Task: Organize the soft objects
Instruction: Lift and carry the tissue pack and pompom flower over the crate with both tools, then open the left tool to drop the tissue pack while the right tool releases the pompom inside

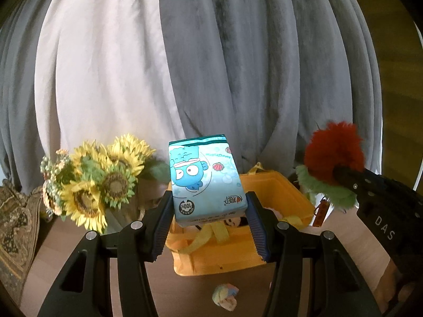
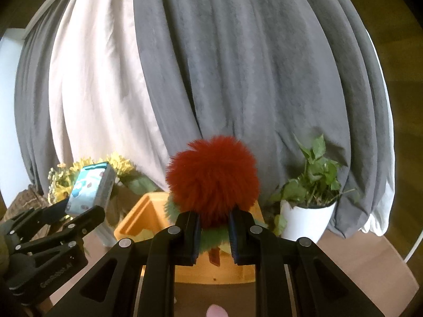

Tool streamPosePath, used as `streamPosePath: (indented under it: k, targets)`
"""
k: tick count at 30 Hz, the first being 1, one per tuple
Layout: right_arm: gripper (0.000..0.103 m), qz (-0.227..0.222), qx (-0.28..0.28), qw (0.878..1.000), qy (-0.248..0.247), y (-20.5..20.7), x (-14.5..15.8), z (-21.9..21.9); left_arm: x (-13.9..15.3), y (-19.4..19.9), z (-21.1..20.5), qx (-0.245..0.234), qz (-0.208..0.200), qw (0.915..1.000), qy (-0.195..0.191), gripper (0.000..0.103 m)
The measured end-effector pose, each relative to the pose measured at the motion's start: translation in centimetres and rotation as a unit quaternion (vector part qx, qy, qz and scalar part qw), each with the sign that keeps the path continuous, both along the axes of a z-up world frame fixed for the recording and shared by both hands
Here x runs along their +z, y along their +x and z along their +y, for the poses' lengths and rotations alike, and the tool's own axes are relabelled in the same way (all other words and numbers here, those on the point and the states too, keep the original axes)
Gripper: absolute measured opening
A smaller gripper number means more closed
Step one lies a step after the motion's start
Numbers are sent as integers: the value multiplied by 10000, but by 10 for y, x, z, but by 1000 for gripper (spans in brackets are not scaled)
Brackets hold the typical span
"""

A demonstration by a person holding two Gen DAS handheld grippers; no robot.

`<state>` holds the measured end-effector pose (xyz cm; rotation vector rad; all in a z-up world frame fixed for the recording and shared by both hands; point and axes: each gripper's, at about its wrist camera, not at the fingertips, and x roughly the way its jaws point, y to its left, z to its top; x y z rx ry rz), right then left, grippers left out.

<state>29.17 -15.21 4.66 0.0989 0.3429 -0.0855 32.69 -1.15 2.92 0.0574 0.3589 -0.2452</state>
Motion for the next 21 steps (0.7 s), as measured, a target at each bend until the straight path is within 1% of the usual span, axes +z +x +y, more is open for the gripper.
streamPosePath:
  k: [12,21]
  targets:
    - [19,5,-172,9998,-101,39,2,10,2,49,5,-165,-75,9998,-44,53]
    - [19,105,-258,9994,-190,70,-6,6,-12,83,-4,-222,102,9997,-26,53]
